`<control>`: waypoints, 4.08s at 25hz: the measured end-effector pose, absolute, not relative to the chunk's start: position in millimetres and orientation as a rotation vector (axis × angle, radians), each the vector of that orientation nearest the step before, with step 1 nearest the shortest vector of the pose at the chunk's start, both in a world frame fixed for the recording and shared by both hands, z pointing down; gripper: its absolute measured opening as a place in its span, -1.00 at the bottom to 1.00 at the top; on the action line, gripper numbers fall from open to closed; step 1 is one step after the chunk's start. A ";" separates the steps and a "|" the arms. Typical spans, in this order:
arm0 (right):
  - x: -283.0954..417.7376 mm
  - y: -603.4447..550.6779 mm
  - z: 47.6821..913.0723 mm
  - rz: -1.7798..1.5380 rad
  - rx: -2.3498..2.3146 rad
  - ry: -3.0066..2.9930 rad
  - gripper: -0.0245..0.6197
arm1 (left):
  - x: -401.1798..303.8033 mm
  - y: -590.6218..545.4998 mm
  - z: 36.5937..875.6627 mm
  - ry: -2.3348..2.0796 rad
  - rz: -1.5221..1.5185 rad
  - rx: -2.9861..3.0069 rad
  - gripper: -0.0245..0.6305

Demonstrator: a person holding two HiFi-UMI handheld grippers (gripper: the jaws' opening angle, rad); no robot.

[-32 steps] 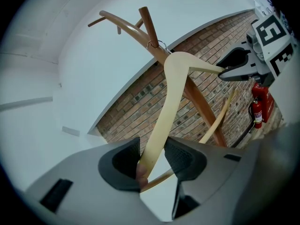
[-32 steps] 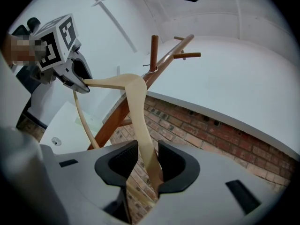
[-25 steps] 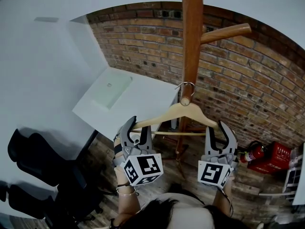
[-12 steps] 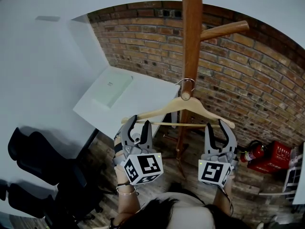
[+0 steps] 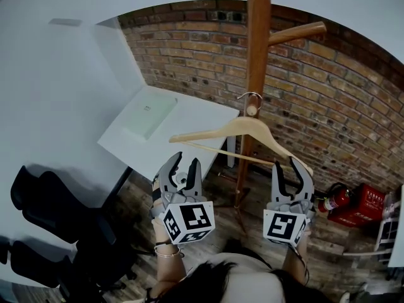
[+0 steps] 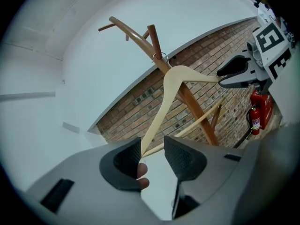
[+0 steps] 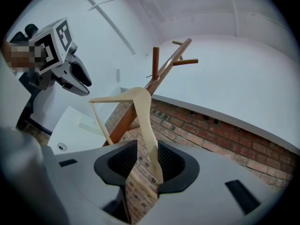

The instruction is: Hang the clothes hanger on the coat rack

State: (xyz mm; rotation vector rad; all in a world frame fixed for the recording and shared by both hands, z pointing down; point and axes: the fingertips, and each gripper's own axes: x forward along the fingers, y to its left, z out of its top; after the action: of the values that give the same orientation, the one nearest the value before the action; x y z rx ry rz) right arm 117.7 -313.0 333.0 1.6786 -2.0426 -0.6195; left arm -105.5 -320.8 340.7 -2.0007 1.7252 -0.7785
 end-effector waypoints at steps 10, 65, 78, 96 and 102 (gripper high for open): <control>112.9 -286.1 326.4 -0.626 1.705 -2.059 -0.48 | -102.7 -292.7 338.8 1.715 -0.717 -2.086 -0.44; 66.5 -112.4 335.4 -0.170 1.896 -2.385 -0.80 | -119.2 -118.8 328.5 1.685 -0.268 -2.422 -0.89; 69.9 -74.5 341.6 -0.063 1.907 -2.410 -0.81 | -106.2 -79.1 339.6 1.707 -0.194 -2.538 -0.89; 68.1 -22.4 353.5 -0.012 1.914 -2.400 -0.81 | -96.5 -25.6 350.2 1.653 -0.210 -2.593 -0.89; 65.4 -14.2 355.2 -0.013 1.916 -2.391 -0.81 | -101.5 -16.3 352.9 1.660 -0.208 -2.603 -0.89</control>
State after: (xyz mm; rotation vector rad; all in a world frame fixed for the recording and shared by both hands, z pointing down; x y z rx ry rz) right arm 65.4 -14.2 355.2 1.9163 -2.3908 -0.0134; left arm -101.5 -16.3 352.9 -2.6026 1.6603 -0.2079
